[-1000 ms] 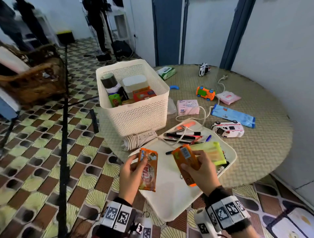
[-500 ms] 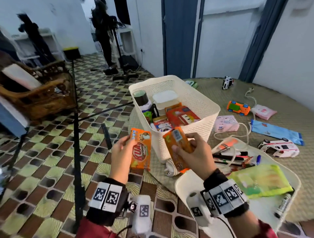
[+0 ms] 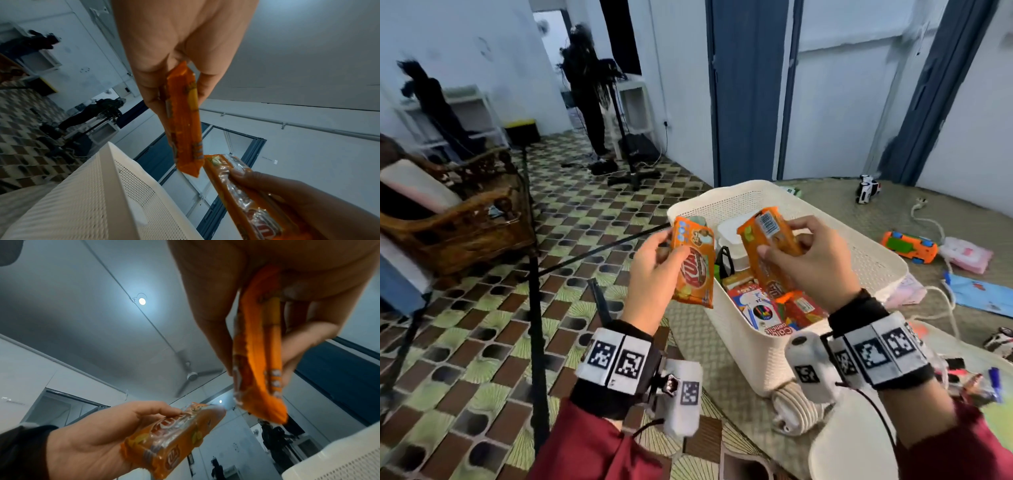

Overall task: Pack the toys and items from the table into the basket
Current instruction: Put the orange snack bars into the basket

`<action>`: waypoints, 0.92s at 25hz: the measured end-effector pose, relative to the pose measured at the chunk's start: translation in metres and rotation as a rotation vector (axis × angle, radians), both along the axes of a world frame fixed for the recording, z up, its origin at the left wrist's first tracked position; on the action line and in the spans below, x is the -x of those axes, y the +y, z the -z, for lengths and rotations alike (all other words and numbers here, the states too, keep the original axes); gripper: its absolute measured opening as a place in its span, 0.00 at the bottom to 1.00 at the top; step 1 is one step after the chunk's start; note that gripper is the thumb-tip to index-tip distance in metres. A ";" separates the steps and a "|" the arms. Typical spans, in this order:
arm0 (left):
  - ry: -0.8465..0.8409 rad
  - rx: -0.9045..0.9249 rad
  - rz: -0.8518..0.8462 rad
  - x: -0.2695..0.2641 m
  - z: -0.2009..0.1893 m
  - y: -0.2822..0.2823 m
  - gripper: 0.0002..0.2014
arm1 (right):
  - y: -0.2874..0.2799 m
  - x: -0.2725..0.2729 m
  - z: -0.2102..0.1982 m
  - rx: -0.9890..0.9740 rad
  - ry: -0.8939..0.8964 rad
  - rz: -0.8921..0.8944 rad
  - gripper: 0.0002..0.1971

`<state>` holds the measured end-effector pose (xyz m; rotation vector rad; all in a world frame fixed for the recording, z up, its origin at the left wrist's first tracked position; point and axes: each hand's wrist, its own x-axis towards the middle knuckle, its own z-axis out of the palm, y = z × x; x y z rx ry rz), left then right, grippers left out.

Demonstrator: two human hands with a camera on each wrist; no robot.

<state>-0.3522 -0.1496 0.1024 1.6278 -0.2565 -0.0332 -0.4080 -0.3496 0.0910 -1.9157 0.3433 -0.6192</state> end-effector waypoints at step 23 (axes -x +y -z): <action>-0.056 -0.336 0.694 -0.247 0.015 -0.155 0.19 | -0.088 -0.123 0.035 -0.066 0.170 0.593 0.21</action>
